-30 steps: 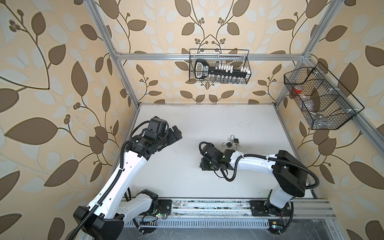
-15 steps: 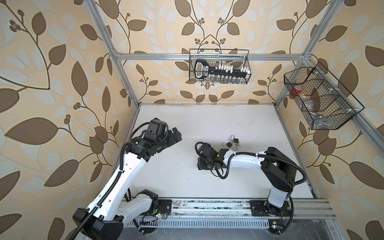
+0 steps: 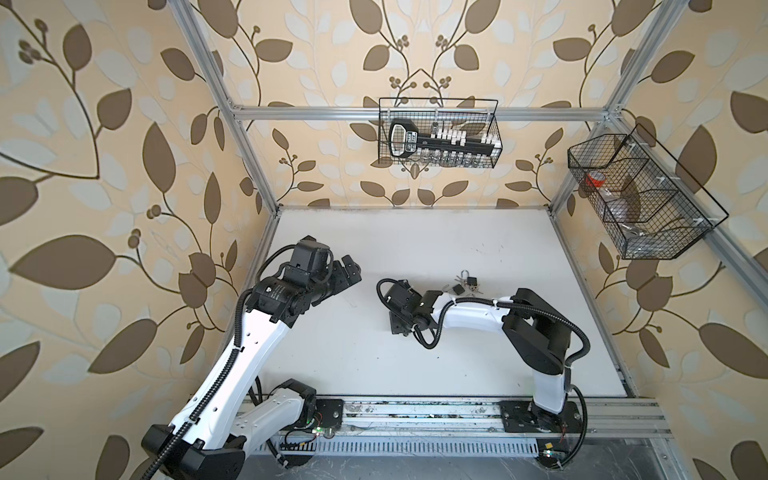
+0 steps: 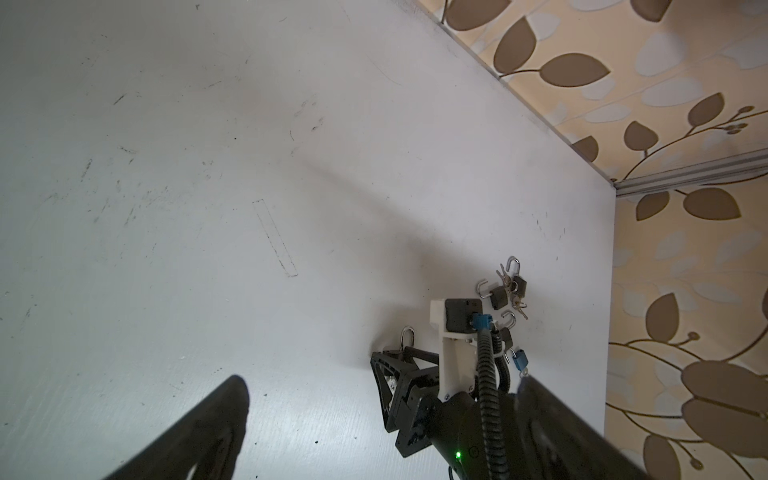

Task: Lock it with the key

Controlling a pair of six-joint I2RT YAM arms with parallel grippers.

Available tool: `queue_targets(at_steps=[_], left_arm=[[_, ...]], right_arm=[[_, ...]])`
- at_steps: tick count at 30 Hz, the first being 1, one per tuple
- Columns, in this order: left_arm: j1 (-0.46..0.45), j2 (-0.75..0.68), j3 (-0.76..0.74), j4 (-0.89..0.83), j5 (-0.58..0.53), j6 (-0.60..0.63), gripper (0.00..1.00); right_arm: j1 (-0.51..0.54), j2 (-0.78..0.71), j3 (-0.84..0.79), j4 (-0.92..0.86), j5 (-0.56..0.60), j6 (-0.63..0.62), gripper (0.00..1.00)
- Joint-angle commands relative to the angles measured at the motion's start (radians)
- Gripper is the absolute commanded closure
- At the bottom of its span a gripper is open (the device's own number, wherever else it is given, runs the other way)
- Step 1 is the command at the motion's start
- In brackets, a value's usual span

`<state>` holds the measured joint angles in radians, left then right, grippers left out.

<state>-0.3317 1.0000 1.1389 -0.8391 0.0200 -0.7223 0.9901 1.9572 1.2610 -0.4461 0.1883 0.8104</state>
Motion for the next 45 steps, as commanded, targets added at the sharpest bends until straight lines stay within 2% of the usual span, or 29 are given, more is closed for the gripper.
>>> queue_targets(at_steps=[1, 7, 23, 31, 37, 42, 45], left_arm=[[0.012, -0.023, 0.002, -0.008, -0.020, 0.023, 0.01], [0.016, -0.021, -0.007, -0.003, -0.016, 0.023, 0.01], [0.019, -0.047, -0.026, 0.009, -0.011, 0.051, 0.01], [0.019, 0.060, 0.006, 0.005, 0.033, 0.118, 0.01], [0.019, 0.135, 0.034, -0.043, -0.016, 0.159, 0.01], [0.022, 0.150, 0.057, -0.083, -0.075, 0.167, 0.01], [0.025, 0.136, 0.055, -0.076, -0.089, 0.168, 0.01]], right_arm=[[0.026, 0.049, 0.018, -0.128, 0.038, -0.048, 0.45], [0.058, 0.077, 0.049, -0.177, 0.069, -0.062, 0.49], [0.055, 0.139, 0.084, -0.188, 0.104, -0.041, 0.58], [0.048, 0.129, 0.086, -0.183, 0.128, -0.039, 0.70], [0.049, 0.059, 0.065, -0.167, 0.169, -0.051, 0.81], [0.050, -0.108, -0.024, -0.079, 0.195, -0.069, 0.99], [0.050, -0.222, -0.085, -0.025, 0.203, -0.077, 1.00]])
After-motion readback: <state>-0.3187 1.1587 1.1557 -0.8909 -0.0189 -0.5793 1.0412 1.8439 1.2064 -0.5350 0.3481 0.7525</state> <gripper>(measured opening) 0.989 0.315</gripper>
